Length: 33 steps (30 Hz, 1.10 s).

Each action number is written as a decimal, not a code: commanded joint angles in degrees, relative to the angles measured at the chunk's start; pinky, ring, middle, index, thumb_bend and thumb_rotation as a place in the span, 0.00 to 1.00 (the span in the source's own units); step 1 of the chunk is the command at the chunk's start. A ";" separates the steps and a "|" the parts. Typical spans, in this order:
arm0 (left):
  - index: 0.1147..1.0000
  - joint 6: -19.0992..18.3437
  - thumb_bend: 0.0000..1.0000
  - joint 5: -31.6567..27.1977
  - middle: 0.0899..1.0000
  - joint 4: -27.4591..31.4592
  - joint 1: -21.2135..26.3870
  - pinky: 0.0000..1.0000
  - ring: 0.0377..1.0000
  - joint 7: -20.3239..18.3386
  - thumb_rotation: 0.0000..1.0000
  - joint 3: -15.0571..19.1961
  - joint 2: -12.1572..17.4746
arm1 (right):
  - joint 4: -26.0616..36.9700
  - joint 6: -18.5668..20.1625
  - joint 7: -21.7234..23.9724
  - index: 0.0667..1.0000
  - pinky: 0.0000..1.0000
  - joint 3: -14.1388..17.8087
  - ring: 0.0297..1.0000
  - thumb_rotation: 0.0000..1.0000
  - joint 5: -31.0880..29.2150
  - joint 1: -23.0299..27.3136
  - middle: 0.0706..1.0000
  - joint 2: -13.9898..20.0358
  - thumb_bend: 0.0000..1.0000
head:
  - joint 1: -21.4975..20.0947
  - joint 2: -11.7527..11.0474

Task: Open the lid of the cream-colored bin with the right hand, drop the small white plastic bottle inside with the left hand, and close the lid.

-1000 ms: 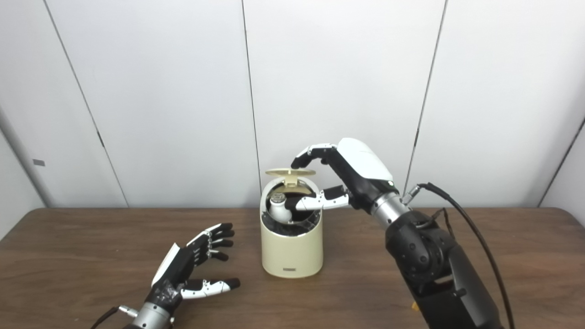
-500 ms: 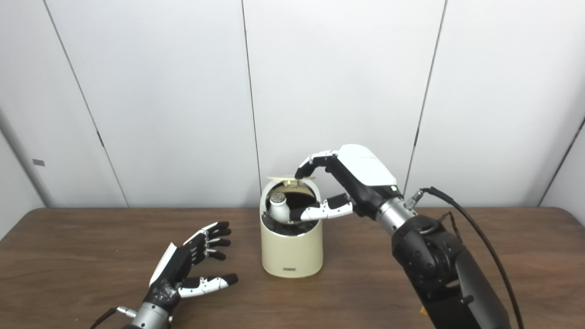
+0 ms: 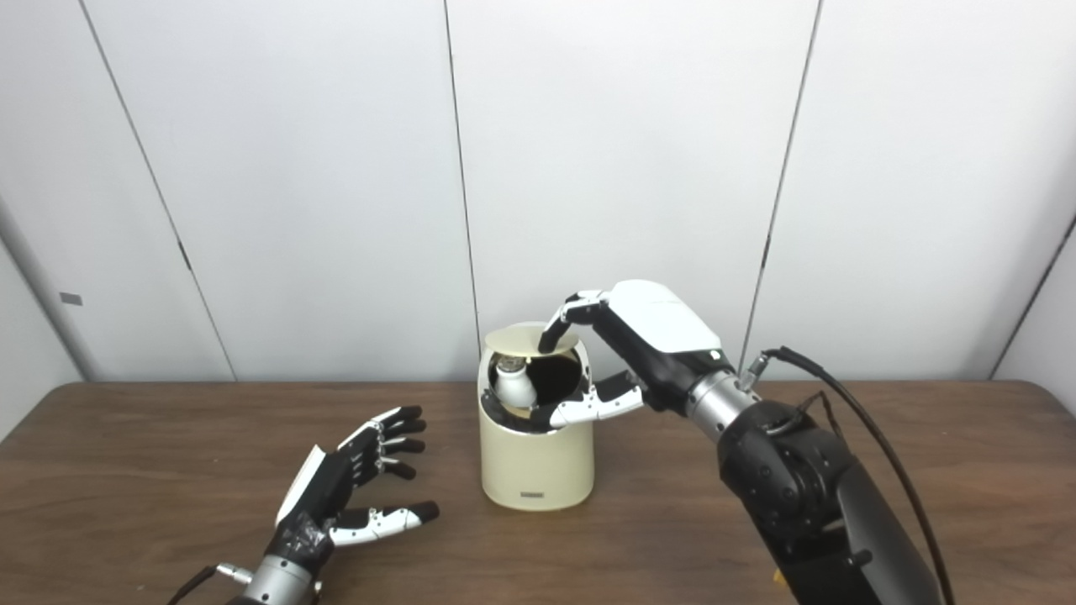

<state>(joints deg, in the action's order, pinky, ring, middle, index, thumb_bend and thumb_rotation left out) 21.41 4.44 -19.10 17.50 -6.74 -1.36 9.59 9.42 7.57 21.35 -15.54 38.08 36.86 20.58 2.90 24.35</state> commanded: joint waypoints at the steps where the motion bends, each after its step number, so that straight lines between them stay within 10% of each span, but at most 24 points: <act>1: 0.84 0.57 0.79 0.19 0.81 1.07 0.37 0.64 0.76 1.24 0.11 0.01 -0.78 | 0.91 -0.91 0.53 0.67 0.82 -0.16 0.86 0.51 0.66 2.80 0.69 0.87 0.66 | 0.22 0.19; 33: 0.84 0.40 0.80 0.85 0.81 1.63 0.21 0.63 0.75 1.45 0.11 0.29 -1.56 | 2.21 -3.52 3.53 0.67 0.86 -1.83 0.87 0.46 0.98 2.05 0.69 0.84 0.68 | 1.32 2.08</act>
<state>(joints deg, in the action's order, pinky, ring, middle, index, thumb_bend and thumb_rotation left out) 21.09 5.57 -18.15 17.15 -6.50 -1.31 8.32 9.66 5.23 25.03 -17.70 39.33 36.92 20.91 4.13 26.37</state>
